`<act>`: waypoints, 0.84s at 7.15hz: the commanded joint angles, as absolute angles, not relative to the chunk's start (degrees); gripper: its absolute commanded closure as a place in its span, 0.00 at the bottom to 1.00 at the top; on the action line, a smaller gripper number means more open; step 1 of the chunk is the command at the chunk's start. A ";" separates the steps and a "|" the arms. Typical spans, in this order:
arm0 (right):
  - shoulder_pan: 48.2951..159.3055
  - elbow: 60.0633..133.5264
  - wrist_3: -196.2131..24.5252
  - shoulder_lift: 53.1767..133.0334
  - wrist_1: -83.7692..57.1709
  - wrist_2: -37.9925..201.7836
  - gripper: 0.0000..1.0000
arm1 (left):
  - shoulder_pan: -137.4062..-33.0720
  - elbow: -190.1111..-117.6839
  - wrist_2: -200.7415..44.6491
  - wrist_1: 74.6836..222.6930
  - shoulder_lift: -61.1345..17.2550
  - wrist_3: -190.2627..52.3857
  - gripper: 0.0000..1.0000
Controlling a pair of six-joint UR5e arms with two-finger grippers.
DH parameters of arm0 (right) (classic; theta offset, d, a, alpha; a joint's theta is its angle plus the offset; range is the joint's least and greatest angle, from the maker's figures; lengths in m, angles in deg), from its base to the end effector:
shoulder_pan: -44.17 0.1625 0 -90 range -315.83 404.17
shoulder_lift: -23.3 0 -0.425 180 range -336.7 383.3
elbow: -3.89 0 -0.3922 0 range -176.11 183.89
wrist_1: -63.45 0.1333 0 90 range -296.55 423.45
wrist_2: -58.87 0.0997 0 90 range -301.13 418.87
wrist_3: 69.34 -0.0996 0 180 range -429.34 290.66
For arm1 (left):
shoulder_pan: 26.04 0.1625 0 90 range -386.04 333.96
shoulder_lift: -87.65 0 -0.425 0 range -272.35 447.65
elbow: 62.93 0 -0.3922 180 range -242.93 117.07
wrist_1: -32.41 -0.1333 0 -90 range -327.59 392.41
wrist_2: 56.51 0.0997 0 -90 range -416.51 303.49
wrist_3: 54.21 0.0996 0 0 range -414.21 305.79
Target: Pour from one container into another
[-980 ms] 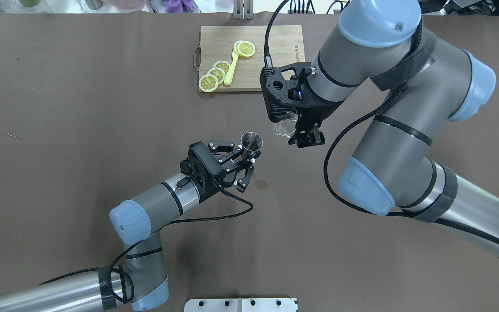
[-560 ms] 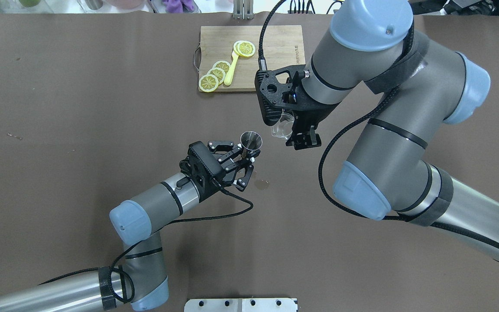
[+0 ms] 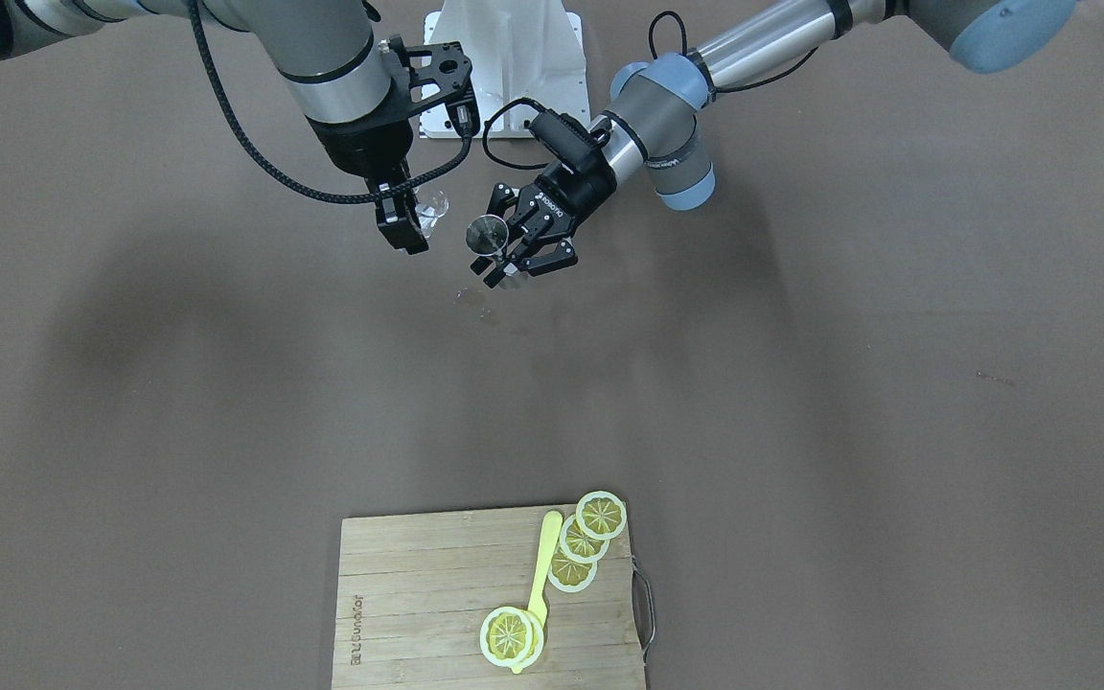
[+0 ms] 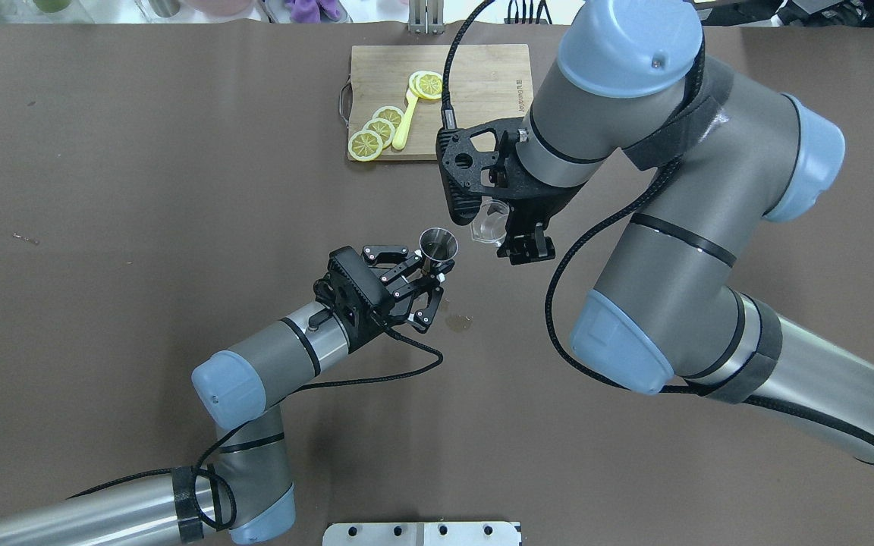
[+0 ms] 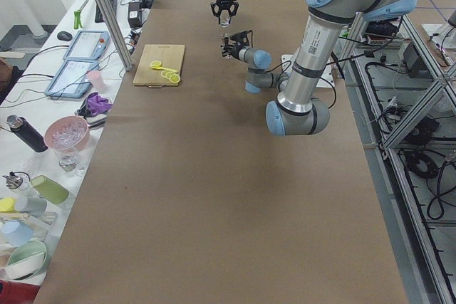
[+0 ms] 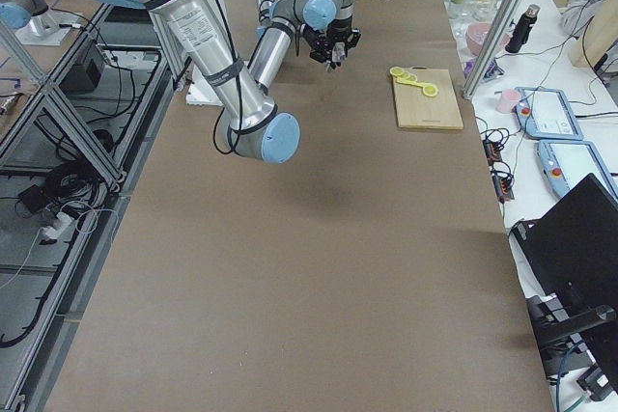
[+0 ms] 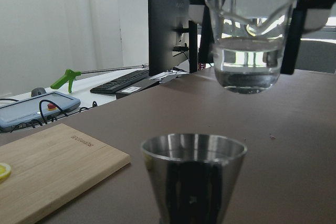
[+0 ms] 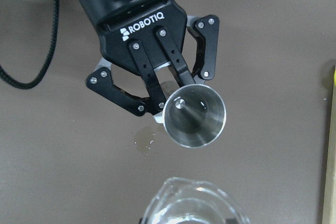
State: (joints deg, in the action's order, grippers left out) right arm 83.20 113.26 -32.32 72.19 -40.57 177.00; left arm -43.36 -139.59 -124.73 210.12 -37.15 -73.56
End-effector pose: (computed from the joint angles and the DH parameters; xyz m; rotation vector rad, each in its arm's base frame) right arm -0.4156 -0.4481 0.1297 0.8261 -0.6281 -1.6120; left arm 0.5815 -0.3597 0.2435 1.4847 1.1694 0.2756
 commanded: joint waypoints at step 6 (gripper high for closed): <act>81.43 112.17 -33.75 69.53 -45.09 172.52 1.00 | -43.36 -139.39 -124.72 210.21 -37.15 -72.23 1.00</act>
State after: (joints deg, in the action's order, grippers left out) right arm 81.45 112.25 -33.77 70.04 -43.78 173.10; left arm -43.36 -139.35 -124.69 210.14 -37.19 -72.82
